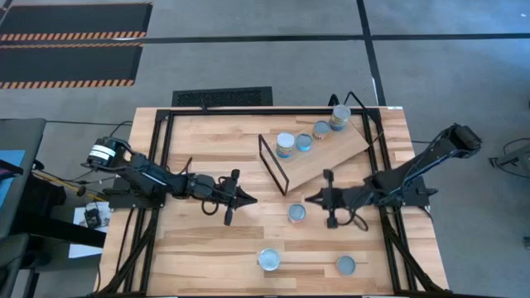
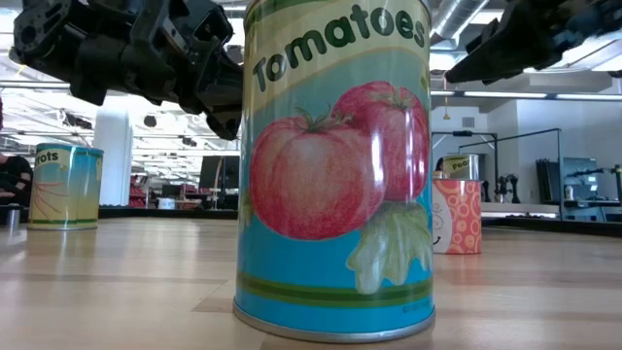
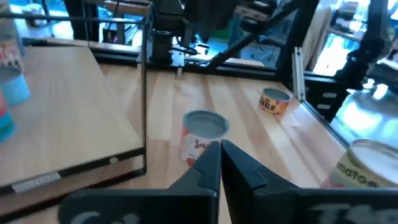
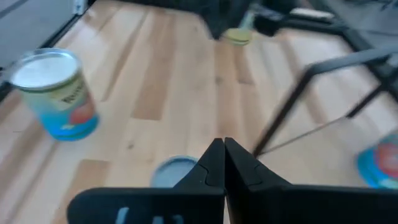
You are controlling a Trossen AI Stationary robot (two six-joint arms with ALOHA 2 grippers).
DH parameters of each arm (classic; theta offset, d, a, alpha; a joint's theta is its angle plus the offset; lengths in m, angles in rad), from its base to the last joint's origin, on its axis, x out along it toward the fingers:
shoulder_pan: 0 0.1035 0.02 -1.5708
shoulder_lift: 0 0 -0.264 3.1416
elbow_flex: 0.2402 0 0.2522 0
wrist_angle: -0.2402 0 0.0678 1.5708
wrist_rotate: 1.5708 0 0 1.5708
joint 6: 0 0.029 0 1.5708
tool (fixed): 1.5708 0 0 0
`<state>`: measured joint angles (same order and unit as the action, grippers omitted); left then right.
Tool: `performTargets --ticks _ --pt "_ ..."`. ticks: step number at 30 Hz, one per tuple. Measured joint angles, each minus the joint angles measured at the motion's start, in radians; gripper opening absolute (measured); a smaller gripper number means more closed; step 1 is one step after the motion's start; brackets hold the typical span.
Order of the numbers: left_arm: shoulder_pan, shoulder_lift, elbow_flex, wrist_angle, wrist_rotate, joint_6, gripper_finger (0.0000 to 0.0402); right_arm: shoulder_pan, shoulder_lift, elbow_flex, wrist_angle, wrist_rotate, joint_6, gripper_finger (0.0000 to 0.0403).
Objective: Pick and place cans onto a shelf
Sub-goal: Put the red can onto the shelf aligned with other cans
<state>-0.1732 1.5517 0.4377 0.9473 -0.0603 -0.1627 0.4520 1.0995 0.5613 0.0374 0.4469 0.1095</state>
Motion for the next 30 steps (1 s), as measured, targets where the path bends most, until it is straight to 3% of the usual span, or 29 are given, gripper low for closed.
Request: performTargets --ticks 11,17,25,30 --pt "0.061 -0.051 0.0 -0.048 0.097 0.134 0.0 0.069 0.134 0.092 -0.033 0.008 0.108 0.0049" --pt "0.131 -0.145 -0.012 -0.151 0.192 0.197 0.0 0.069 0.133 0.093 -0.036 -0.034 0.159 0.0019" --pt "0.277 -0.199 -0.158 0.081 0.285 0.204 0.0 0.07 0.133 0.176 -0.286 -0.056 0.332 0.0018" --pt "0.325 -0.199 -0.175 0.101 0.281 0.204 0.0 0.069 0.133 0.192 -0.297 -0.094 0.362 0.0023"
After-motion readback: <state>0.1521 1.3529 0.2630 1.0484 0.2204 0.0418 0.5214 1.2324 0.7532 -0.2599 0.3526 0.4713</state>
